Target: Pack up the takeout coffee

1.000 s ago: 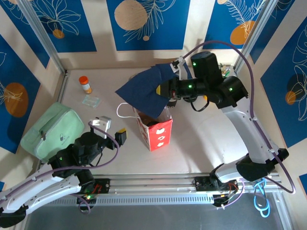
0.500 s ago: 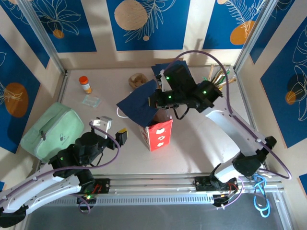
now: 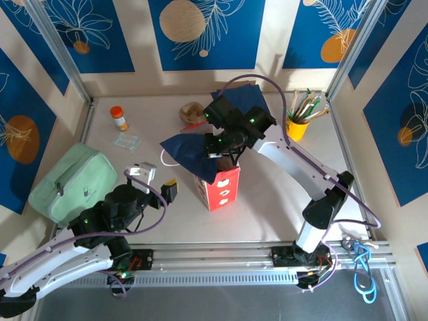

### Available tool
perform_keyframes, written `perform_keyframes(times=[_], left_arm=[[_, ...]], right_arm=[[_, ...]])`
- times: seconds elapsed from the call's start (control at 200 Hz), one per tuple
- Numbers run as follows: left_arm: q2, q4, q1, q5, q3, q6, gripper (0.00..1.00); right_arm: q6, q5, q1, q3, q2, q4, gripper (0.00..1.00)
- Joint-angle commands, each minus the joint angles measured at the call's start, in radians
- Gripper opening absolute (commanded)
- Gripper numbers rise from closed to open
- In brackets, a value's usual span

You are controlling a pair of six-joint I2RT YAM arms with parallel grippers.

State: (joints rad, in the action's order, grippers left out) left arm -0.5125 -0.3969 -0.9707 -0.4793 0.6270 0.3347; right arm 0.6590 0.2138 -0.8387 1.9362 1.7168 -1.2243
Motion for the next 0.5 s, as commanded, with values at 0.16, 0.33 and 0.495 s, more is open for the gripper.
perform_keyframes(times=[0.16,0.33,0.495], left_arm=[[-0.003,0.031,0.010,-0.001,-0.006,-0.018,0.91],[-0.007,0.034,0.010,-0.003,-0.006,-0.023,0.91],[-0.011,0.033,0.010,-0.005,-0.006,-0.023,0.91]], right_arm=[[-0.015,0.046,-0.013,0.050,0.086,-0.152,0.03],[-0.013,0.040,-0.019,0.062,0.131,-0.196,0.04],[0.003,0.049,-0.020,0.057,0.142,-0.206,0.08]])
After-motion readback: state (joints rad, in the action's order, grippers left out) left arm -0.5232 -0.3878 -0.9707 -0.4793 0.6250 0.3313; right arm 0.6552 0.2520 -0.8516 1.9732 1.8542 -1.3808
